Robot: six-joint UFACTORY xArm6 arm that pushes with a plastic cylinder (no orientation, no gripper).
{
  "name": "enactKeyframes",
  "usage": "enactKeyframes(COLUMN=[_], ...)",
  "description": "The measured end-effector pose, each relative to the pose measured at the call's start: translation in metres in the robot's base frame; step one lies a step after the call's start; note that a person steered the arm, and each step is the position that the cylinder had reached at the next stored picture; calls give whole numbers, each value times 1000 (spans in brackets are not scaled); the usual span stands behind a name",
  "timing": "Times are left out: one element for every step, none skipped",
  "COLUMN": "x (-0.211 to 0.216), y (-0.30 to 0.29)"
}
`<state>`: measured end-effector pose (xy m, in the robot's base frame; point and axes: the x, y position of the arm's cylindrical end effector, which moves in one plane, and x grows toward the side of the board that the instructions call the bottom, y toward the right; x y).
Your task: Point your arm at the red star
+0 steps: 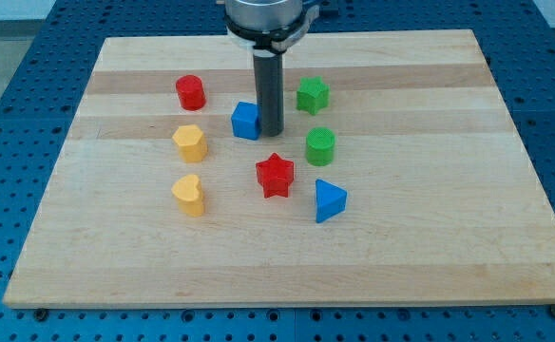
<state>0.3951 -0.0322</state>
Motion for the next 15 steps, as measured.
enactKeyframes(x=[0, 0, 17, 36, 38, 38, 38, 54, 76, 92, 116, 130, 130, 124, 113], y=[-8, -8, -7, -8, -17, -28, -32, -32, -32, -32, -27, 17, 22, 22, 22])
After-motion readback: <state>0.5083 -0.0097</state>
